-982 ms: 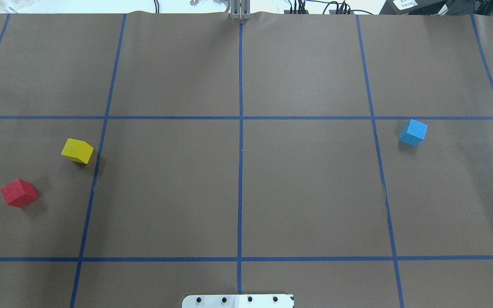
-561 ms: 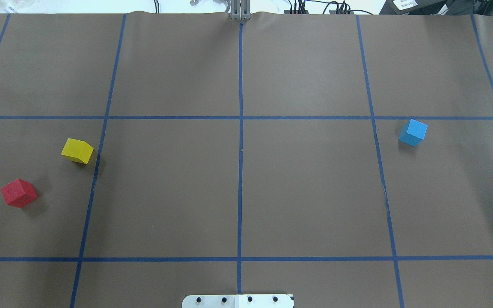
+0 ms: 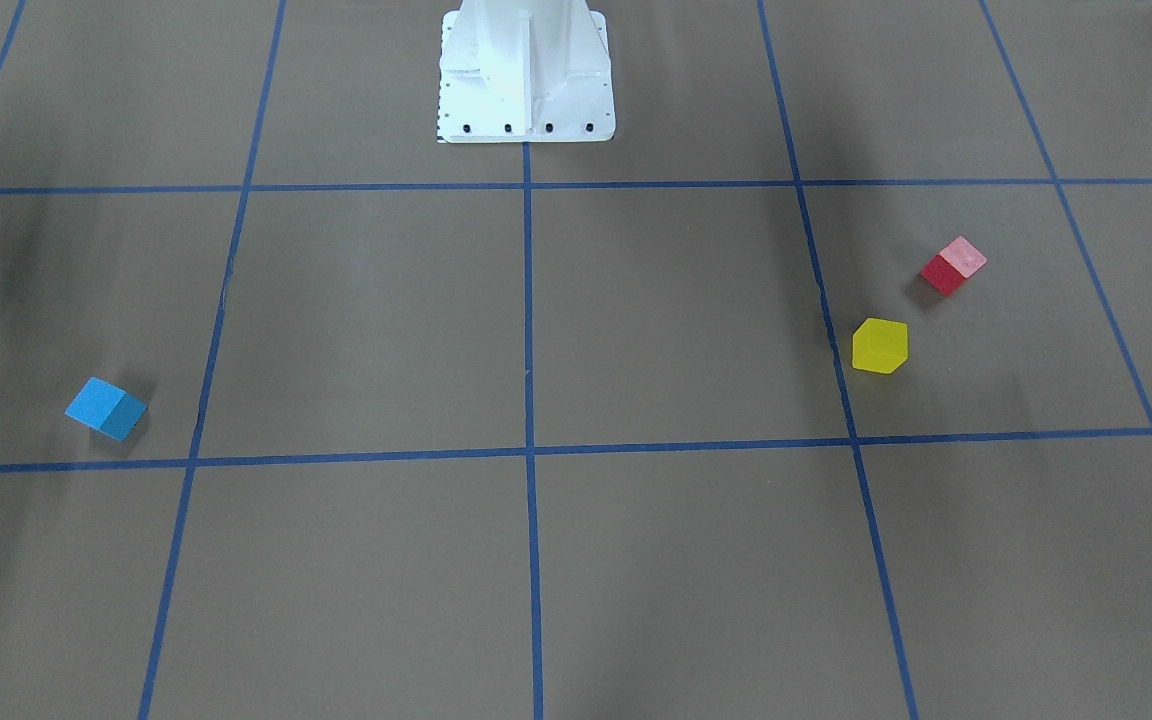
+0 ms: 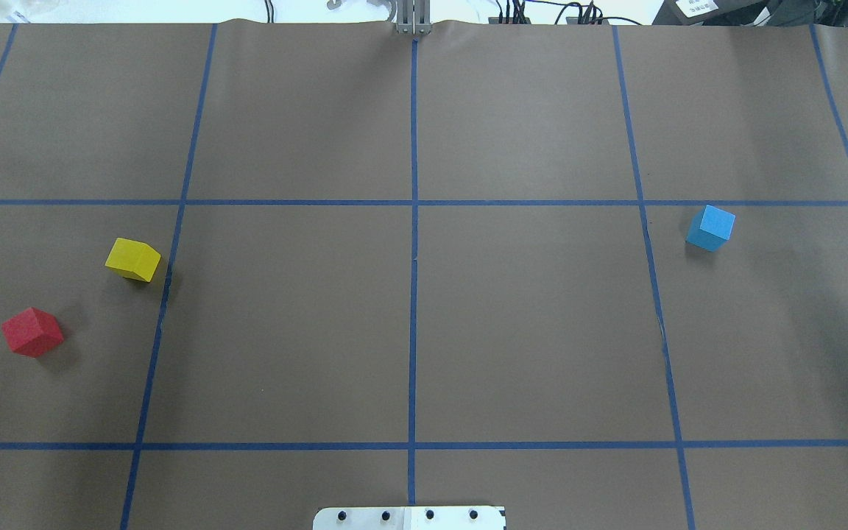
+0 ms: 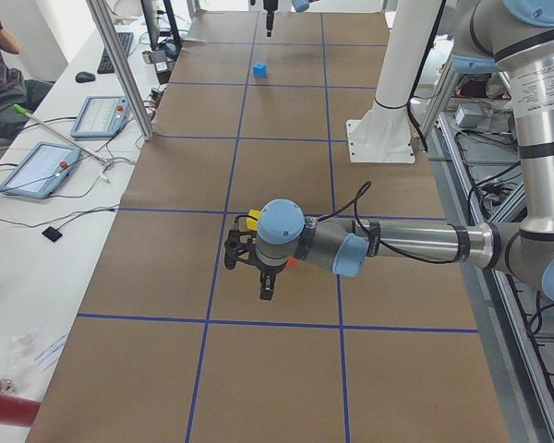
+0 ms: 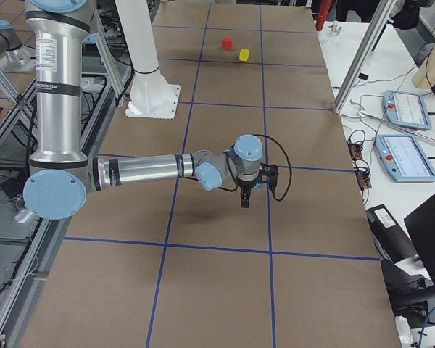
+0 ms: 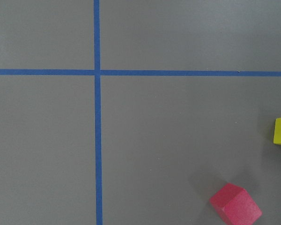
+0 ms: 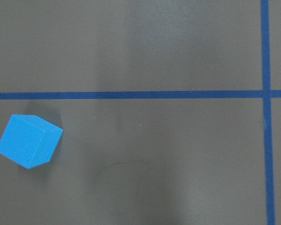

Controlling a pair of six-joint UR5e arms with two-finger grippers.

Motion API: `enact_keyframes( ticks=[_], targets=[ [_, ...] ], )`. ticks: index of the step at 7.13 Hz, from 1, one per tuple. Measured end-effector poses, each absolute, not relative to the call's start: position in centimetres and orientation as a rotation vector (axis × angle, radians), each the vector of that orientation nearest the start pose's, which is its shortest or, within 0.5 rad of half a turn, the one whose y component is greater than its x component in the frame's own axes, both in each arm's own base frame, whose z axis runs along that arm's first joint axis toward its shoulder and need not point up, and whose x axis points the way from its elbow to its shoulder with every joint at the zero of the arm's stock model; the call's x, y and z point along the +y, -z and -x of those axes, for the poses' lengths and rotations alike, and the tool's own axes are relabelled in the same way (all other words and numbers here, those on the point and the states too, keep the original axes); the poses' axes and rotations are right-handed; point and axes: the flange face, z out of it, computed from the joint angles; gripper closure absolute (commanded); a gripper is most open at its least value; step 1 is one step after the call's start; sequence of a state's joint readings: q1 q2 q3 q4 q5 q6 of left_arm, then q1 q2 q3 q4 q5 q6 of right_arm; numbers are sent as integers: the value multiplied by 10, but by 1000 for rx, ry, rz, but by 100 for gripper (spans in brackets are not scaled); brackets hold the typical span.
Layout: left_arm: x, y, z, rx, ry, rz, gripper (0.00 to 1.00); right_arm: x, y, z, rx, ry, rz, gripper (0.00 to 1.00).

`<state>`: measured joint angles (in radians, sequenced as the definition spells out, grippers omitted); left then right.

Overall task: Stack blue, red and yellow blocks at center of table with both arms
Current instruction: 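Reach the right gripper down to the blue cube and close on it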

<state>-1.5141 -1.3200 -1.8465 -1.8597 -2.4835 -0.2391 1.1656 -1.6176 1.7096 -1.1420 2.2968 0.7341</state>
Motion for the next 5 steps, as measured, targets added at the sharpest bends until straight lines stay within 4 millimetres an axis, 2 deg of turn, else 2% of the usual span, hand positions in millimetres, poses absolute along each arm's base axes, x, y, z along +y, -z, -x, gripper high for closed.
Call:
enact_keyframes(
  ticks=[1,3,5],
  targets=[
    [-402,-592,32,937,26,-154,1,-483,-553,167,-872,-143,-36,1],
    [-402,-593,32,938,26,-153,1,-505,-529,224,-871,-174,-38,1],
    [-402,-591,32,939,24,-156,1,-531,-525,259,-862,-220,-12,1]
  ],
)
